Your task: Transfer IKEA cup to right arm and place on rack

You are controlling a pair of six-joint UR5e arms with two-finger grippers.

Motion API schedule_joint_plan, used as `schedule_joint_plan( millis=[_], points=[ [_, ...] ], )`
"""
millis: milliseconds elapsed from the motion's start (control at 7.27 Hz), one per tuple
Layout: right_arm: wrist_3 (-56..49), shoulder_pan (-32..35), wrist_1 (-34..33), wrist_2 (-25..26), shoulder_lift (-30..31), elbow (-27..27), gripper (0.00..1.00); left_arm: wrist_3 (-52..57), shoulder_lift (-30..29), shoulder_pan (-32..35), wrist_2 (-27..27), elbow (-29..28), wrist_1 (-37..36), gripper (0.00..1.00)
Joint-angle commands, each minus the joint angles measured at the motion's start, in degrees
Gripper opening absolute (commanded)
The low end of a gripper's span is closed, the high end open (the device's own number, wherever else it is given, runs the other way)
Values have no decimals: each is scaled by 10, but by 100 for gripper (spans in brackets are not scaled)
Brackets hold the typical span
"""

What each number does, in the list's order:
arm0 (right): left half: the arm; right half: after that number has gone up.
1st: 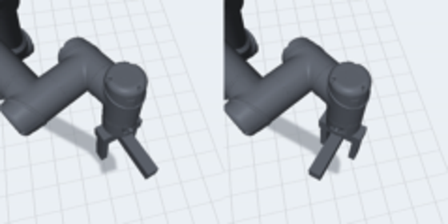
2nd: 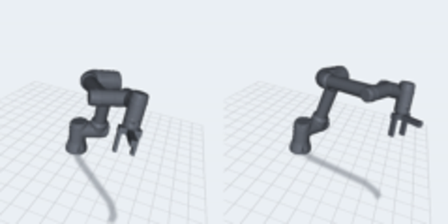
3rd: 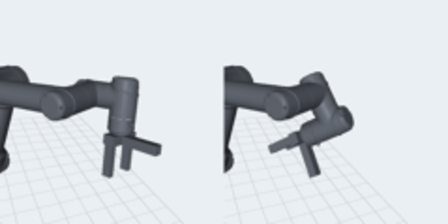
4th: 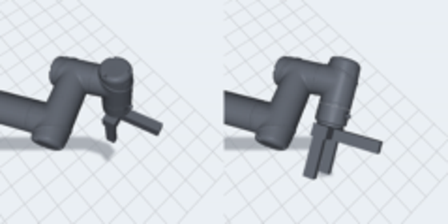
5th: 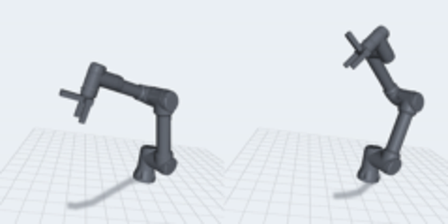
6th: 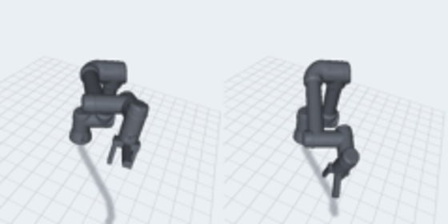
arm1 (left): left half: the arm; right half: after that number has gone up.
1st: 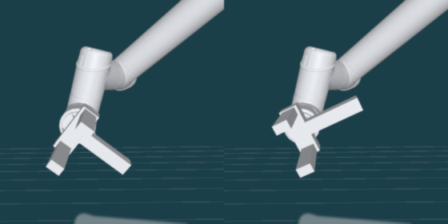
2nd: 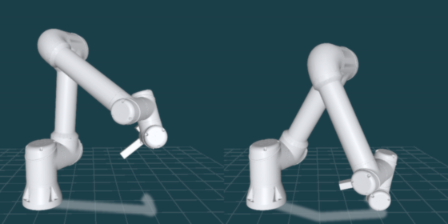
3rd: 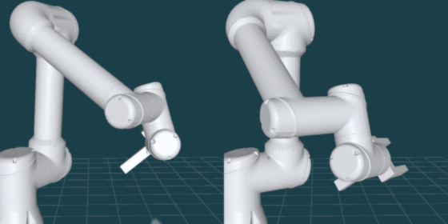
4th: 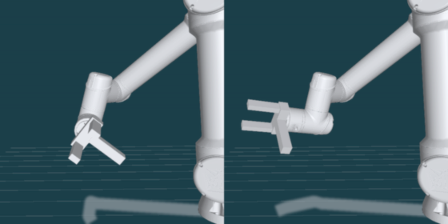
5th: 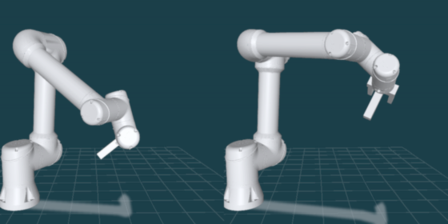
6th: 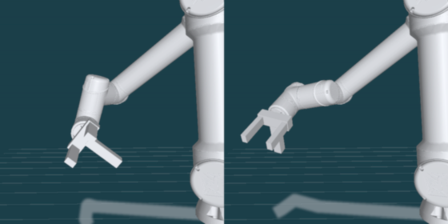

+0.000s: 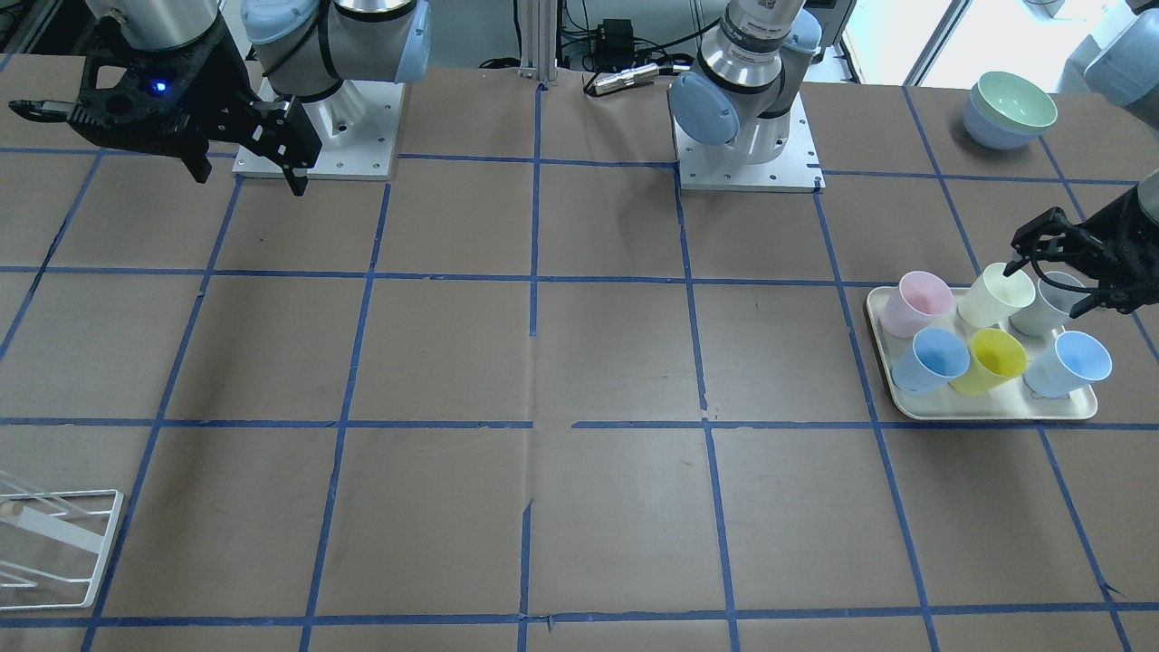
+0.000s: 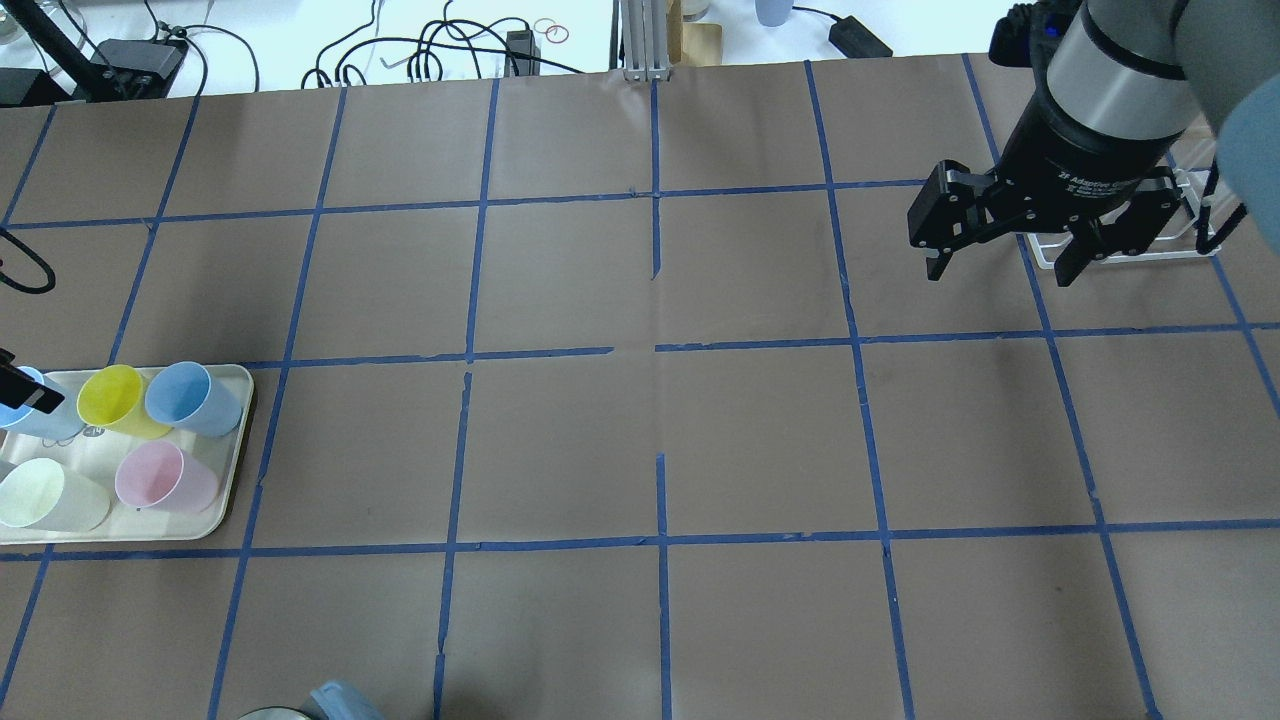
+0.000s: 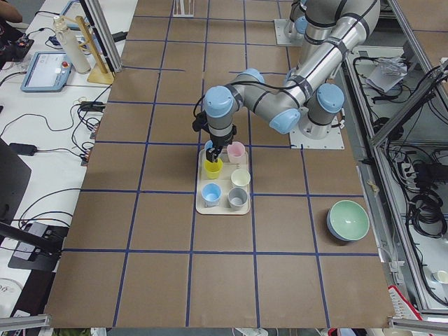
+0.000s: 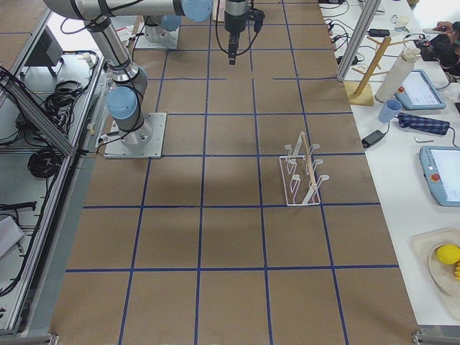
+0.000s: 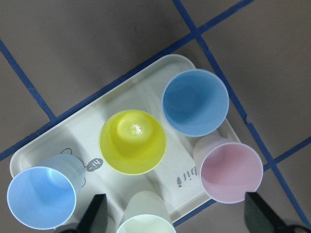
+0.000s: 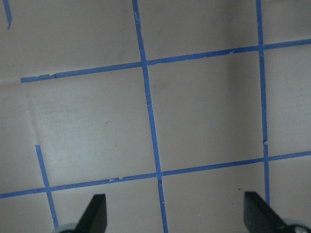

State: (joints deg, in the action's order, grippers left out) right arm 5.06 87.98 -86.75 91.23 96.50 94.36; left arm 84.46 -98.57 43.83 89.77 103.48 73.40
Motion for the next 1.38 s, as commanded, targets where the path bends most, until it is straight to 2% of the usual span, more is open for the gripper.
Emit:
schedule_joint_plan(
  millis=[0, 138, 412, 550, 962, 1238],
  points=[
    [0, 0, 1, 1, 0, 0, 100, 69, -42, -15, 21, 1, -27, 100],
    [0, 0, 1, 1, 0, 0, 100, 88, -61, -16, 39, 2, -62, 100],
    [0, 0, 1, 1, 0, 1, 100, 104, -85, -20, 43, 4, -69, 100],
    [0, 0, 0, 1, 0, 0, 100, 105, -85, -23, 44, 13, -68, 100],
    [2, 0, -1, -6, -1, -1, 100, 112, -84, -31, 90, 18, -66, 100],
    [6, 1, 0, -11, 1, -8, 100, 107, -81, -33, 88, 23, -63, 100]
  ],
)
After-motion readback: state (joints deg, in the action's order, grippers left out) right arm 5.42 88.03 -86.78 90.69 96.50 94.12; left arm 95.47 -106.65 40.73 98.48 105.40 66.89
